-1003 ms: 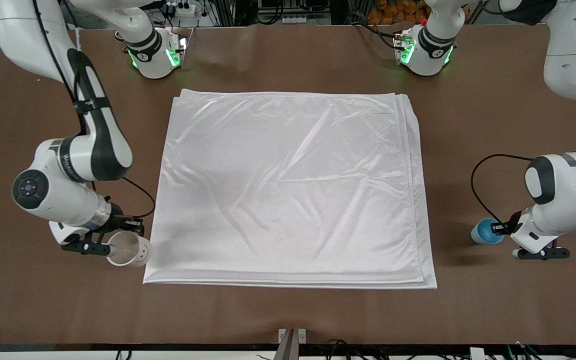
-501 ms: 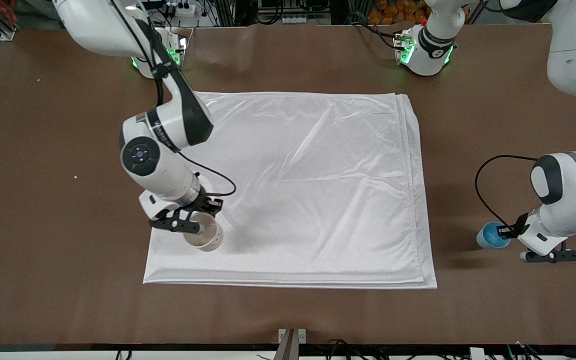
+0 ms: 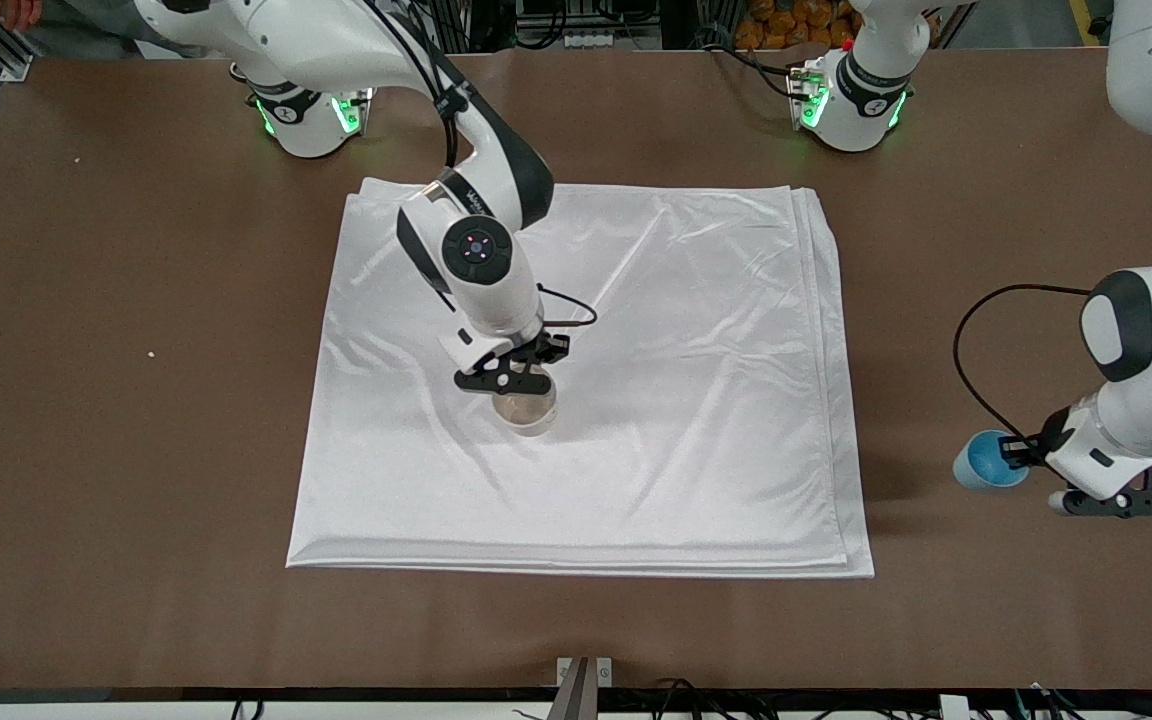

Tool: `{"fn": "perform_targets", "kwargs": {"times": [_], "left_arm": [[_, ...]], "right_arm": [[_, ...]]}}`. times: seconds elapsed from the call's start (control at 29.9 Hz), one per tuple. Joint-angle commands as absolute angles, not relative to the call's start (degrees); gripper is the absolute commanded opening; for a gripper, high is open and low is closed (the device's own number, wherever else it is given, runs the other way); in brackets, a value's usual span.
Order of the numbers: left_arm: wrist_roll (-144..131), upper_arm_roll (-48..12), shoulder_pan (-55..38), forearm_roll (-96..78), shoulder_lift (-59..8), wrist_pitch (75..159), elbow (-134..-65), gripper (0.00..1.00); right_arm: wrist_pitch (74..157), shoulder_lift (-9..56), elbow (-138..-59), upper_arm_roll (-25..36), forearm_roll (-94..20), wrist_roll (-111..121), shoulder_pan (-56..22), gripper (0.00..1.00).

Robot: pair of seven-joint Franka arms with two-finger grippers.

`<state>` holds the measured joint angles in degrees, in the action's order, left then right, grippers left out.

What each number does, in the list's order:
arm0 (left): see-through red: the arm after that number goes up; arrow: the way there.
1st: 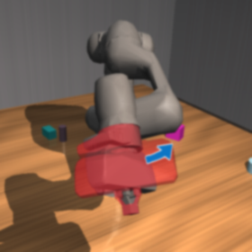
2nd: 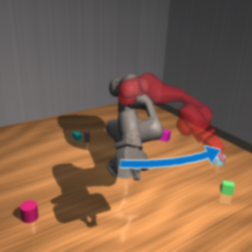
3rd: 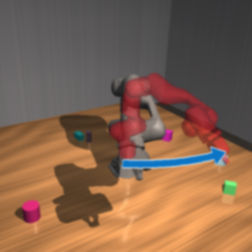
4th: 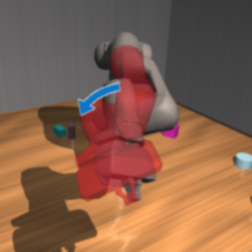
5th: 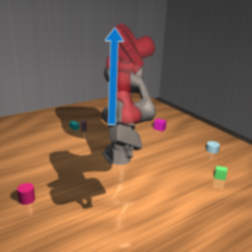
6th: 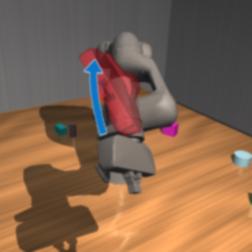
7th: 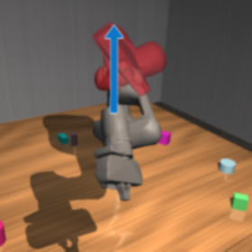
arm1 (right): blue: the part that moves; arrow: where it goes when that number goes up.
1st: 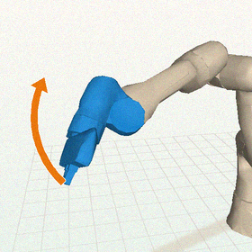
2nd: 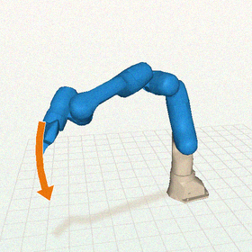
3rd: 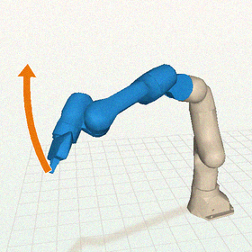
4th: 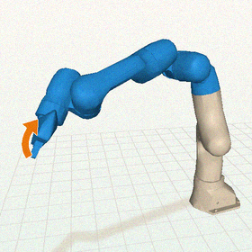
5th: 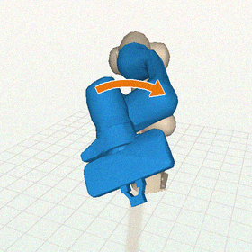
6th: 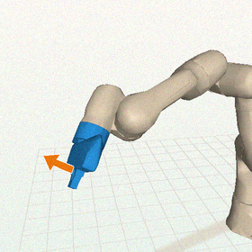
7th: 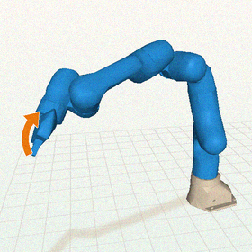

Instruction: Place blue cup into white mug on cloth

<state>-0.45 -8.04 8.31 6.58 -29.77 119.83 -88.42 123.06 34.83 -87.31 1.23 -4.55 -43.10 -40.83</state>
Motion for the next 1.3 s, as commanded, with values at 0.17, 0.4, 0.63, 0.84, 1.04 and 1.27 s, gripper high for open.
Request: {"fn": "perform_targets", "kwargs": {"times": [0.17, 0.4, 0.63, 0.84, 1.04, 1.27], "left_arm": [[-12.91, -16.61, 7.56, 7.73, -27.33, 109.78, -85.78, 0.00], [-17.92, -17.23, 5.01, 7.74, -27.25, 108.29, -85.87, 0.00], [-24.43, -17.23, 0.27, 7.82, -28.12, 108.11, -85.87, 0.00], [-28.47, -17.23, -3.07, 7.30, -28.21, 108.11, -85.87, 0.00], [-32.95, -17.23, -6.50, 7.21, -28.74, 108.11, -85.87, 0.00], [-37.70, -17.23, -9.57, 6.94, -29.18, 108.11, -85.87, 0.00]], "right_arm": [[126.38, 39.72, -83.32, 1.58, -5.01, -44.74, -46.23, 0.00], [131.13, 42.10, -83.14, 1.58, -4.92, -44.65, -48.16, 0.00], [132.45, 43.24, -83.14, 1.58, -5.01, -44.65, -48.34, 0.09], [132.36, 42.98, -83.14, 1.58, -4.66, -44.47, -47.99, 1.00], [129.65, 40.61, -82.97, 1.93, -4.57, -44.21, -47.99, 1.00], [118.93, 33.24, -81.83, 1.93, -4.48, -44.03, -47.46, 1.00]]}}
